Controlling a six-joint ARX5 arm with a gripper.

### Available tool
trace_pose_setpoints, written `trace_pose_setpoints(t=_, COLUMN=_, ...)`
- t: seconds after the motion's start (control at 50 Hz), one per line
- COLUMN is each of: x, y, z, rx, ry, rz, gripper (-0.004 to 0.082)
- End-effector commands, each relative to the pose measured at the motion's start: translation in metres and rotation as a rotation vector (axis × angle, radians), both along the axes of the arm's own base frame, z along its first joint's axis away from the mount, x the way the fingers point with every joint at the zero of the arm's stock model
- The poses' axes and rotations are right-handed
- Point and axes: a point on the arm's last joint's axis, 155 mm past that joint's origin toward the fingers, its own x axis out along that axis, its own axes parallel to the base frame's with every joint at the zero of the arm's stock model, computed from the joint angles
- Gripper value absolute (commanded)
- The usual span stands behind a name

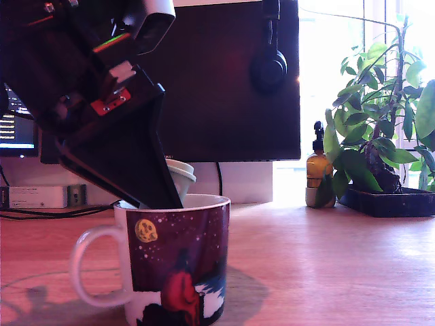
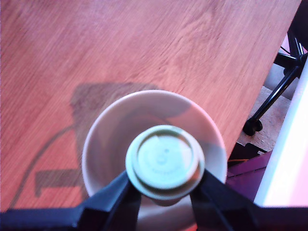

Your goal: Pick up the coffee capsules from the table one by one and drop them inside the nearest coffee cup

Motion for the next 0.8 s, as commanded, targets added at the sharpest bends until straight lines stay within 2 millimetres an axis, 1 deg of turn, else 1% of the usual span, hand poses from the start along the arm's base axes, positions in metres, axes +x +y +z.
trace_pose_setpoints(t=0.0, x=0.000, y=0.000, z=-0.001, rx=0.003, ry=0.003, rz=0.001, gripper=0.0152)
trace_pose_setpoints(t=0.04, x=0.000, y=-0.001, z=0.000, rx=0.002, ry=0.002, rz=0.001, gripper=0.0193)
trace_pose_setpoints(t=0.06, x=0.001, y=-0.001, z=0.001, rx=0.000, ry=0.001, rz=0.001, gripper=0.0245)
trace_pose_setpoints(t=0.08, x=0.001, y=-0.002, z=0.001, rx=-0.004, ry=0.004, rz=0.003, gripper=0.0300)
trace_pose_setpoints(t=0.16, x=0.003, y=-0.005, z=0.007, rx=-0.014, ry=-0.002, rz=0.005, gripper=0.0588)
trace_pose_setpoints(t=0.18, x=0.003, y=-0.006, z=0.008, rx=-0.016, ry=-0.004, rz=0.005, gripper=0.0642)
trace_pose_setpoints(t=0.2, x=0.004, y=-0.006, z=0.009, rx=-0.018, ry=-0.005, rz=0.005, gripper=0.0679)
trace_pose_setpoints(t=0.24, x=0.005, y=-0.007, z=0.011, rx=-0.022, ry=-0.008, rz=0.005, gripper=0.0714)
trace_pose_setpoints(t=0.34, x=0.005, y=-0.009, z=0.014, rx=-0.026, ry=-0.010, rz=0.005, gripper=0.0712)
trace_pose_setpoints(t=0.66, x=0.005, y=-0.007, z=0.013, rx=-0.019, ry=-0.006, rz=0.005, gripper=0.0701)
trace_pose_setpoints(t=0.72, x=0.005, y=-0.008, z=0.014, rx=-0.023, ry=-0.008, rz=0.005, gripper=0.0653)
trace_pose_setpoints(t=0.78, x=0.005, y=-0.008, z=0.016, rx=-0.028, ry=-0.013, rz=0.004, gripper=0.0546)
